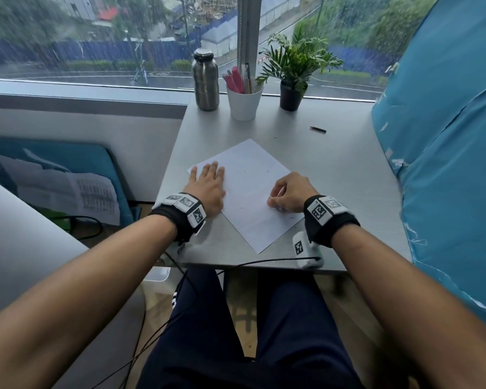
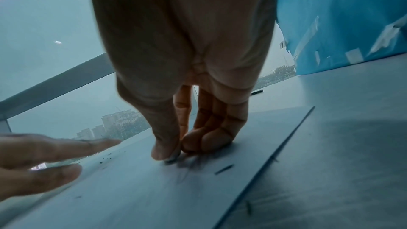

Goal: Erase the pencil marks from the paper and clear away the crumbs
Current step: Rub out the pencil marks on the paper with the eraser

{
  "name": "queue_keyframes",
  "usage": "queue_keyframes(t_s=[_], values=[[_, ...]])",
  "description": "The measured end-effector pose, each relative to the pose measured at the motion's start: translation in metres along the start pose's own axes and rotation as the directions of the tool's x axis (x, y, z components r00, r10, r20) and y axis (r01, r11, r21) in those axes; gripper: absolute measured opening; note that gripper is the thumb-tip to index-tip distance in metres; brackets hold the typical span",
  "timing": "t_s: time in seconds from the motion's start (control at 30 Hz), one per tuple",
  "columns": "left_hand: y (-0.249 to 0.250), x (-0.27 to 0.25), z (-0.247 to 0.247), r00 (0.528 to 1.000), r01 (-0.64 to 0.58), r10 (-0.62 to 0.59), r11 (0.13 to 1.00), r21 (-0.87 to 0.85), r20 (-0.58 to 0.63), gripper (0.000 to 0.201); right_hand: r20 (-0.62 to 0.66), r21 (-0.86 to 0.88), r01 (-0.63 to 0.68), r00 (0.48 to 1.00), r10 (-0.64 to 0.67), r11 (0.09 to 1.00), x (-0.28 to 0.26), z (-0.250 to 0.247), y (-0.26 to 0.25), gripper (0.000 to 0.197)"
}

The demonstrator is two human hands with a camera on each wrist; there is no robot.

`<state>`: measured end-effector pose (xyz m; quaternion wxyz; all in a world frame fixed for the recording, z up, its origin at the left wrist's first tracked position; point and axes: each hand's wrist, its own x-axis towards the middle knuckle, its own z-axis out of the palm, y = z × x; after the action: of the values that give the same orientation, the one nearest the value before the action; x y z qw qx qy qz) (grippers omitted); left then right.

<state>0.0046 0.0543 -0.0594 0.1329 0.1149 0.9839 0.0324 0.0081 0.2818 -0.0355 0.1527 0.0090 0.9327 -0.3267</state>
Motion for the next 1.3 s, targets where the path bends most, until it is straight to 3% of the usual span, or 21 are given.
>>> queue_keyframes(t_s=[0.1,0.17,0.3,0.43,0.63,0.77,0.87,0.93,1.07,1.2,1.3], values=[[0.009,-0.018,0.001,0.977,-0.204,0.203,0.979,-0.012,-0.071,0.072,0.006,-0.004,-0.007,1.000,0.007,1.000,0.002,0.000,0.000,0.007],[0.016,-0.026,0.004,0.964,-0.263,0.261,0.964,-0.047,-0.048,0.084,0.006,-0.015,-0.008,1.000,0.008,1.000,0.002,0.000,-0.001,0.008],[0.017,-0.024,0.015,0.989,-0.095,0.105,0.991,-0.098,0.106,0.133,-0.054,-0.138,-0.010,0.999,0.002,0.990,0.005,0.002,-0.010,0.006],[0.017,-0.020,0.022,0.982,-0.049,0.065,0.995,-0.091,0.175,0.151,-0.055,-0.170,0.123,0.989,-0.134,0.978,0.005,0.014,-0.030,0.008],[0.018,-0.020,0.019,0.979,-0.040,0.058,0.995,-0.094,0.195,0.152,-0.054,-0.143,0.178,0.981,-0.187,0.974,0.006,0.029,-0.047,0.007],[0.018,-0.020,0.018,0.976,-0.036,0.054,0.995,-0.090,0.210,0.151,0.138,-0.206,0.311,0.948,-0.287,0.928,-0.011,0.038,-0.049,0.008],[0.020,-0.022,0.016,0.977,-0.021,0.038,0.996,-0.082,0.209,0.150,0.029,-0.122,0.206,0.979,-0.204,0.971,-0.003,0.023,-0.043,0.011],[0.020,-0.023,0.015,0.976,-0.022,0.039,0.997,-0.079,0.215,0.149,-0.001,-0.133,0.225,0.974,-0.227,0.965,-0.004,0.027,-0.043,0.010],[0.019,-0.023,0.016,0.978,-0.045,0.057,0.997,-0.066,0.203,0.144,0.176,-0.185,0.342,0.934,-0.311,0.921,-0.024,0.038,-0.045,0.009],[0.019,-0.027,0.018,0.977,-0.030,0.041,0.998,-0.057,0.209,0.140,-0.015,-0.093,0.186,0.982,-0.188,0.978,-0.010,0.015,-0.025,0.012],[0.016,-0.026,0.018,0.977,-0.045,0.057,0.997,-0.061,0.207,0.120,-0.026,-0.110,0.086,0.996,-0.089,0.990,-0.007,0.001,-0.006,0.011]])
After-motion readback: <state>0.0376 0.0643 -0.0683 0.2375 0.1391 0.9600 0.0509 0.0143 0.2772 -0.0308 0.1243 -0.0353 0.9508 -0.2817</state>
